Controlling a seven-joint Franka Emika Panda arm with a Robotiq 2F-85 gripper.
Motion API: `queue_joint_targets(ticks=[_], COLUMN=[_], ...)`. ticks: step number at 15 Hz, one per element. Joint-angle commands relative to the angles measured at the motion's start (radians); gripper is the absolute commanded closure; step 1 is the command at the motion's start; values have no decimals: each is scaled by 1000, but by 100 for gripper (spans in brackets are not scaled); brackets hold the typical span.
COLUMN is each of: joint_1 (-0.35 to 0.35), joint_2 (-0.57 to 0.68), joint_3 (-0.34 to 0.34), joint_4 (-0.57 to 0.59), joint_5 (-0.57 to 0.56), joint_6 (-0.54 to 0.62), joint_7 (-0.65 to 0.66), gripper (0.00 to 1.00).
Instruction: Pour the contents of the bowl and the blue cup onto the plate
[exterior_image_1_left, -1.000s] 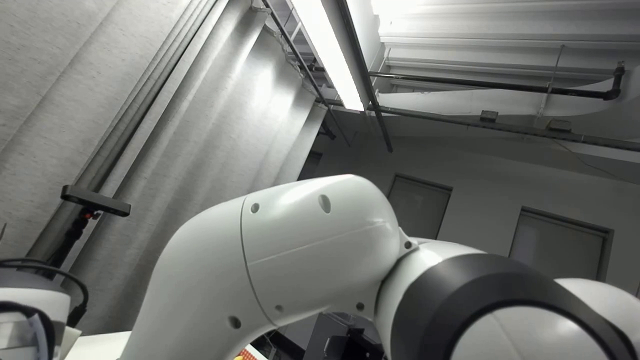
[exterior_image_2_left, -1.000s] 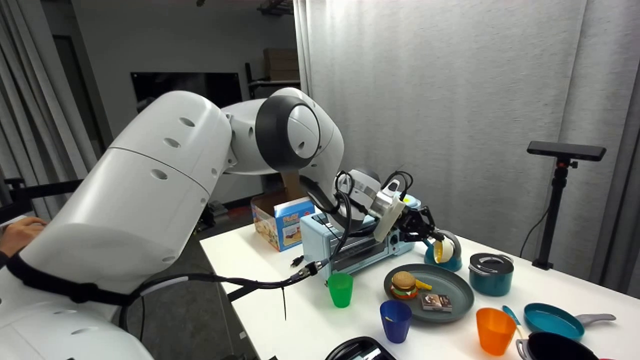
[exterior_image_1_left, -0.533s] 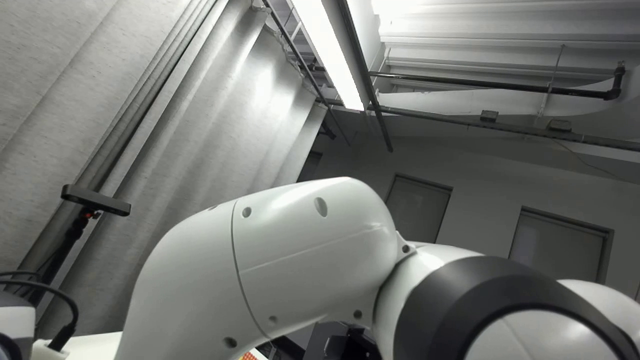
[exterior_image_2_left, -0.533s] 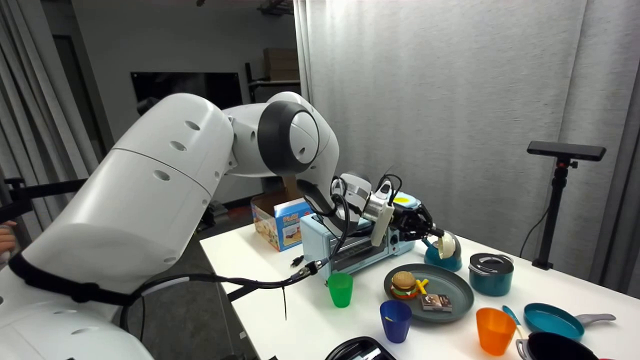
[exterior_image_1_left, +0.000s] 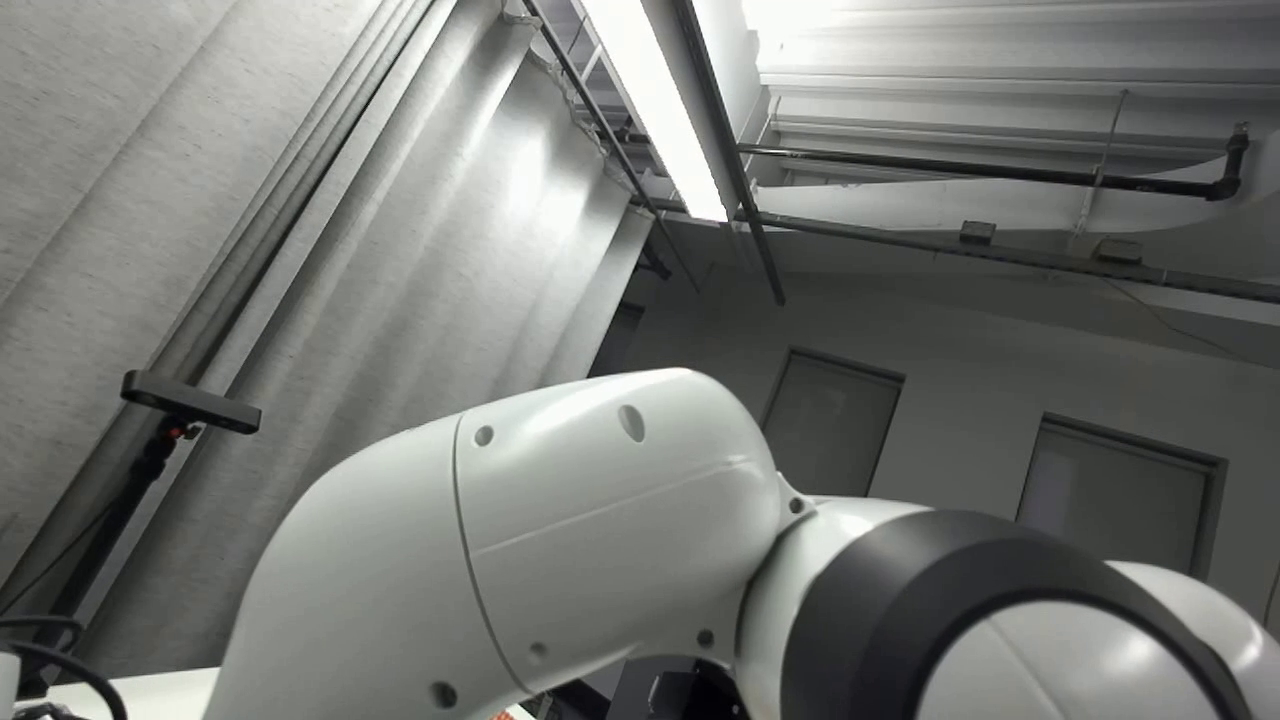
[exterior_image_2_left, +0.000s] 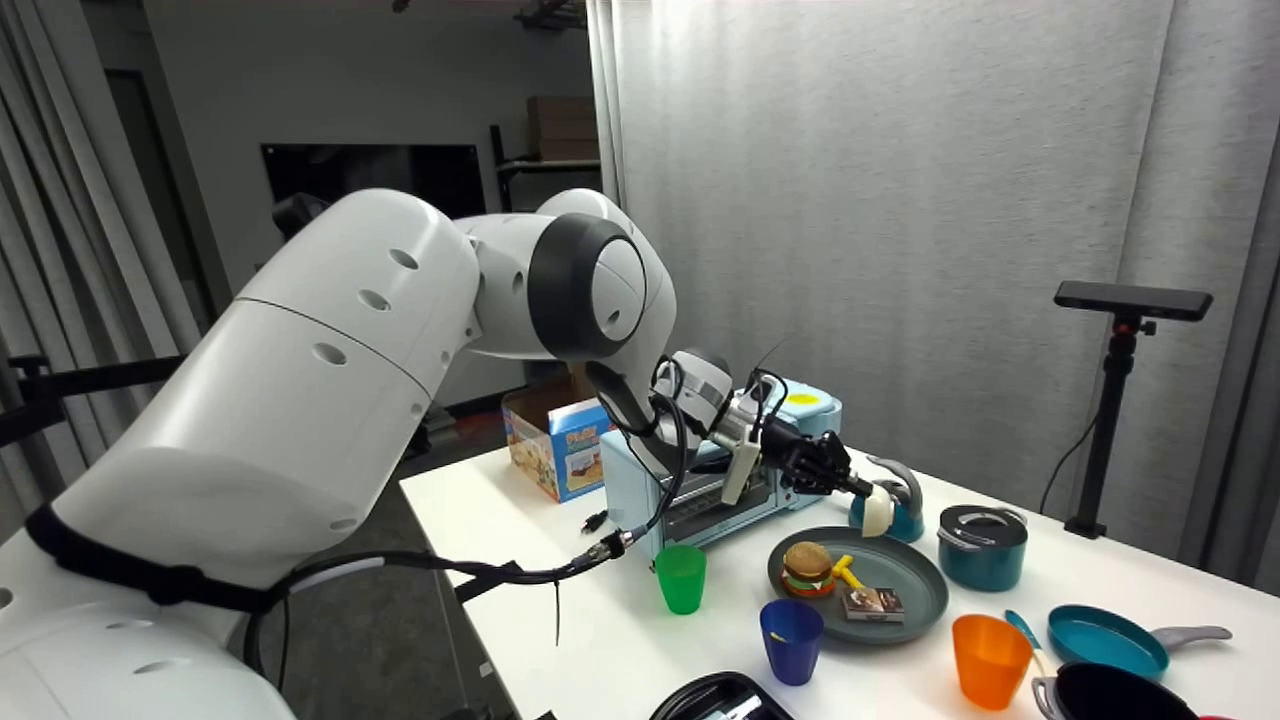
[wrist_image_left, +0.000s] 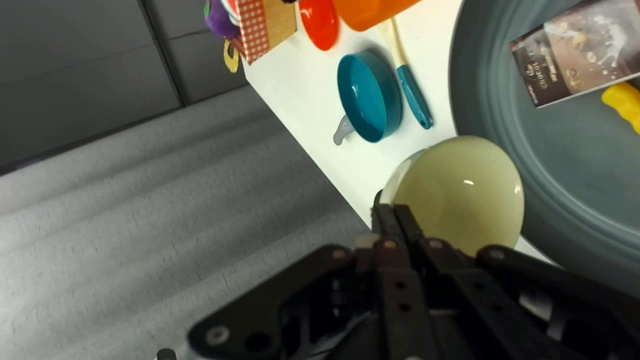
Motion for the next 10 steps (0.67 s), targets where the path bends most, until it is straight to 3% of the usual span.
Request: queue_joint_targets(ticks=[1, 10], joint_1=[-20, 0], joint_2=[15, 35], joint_3=[35, 20], joint_4=[18, 27], joint_5=[63, 138], joint_6=[-41, -51], joint_7=[156, 525], gripper=[99, 99])
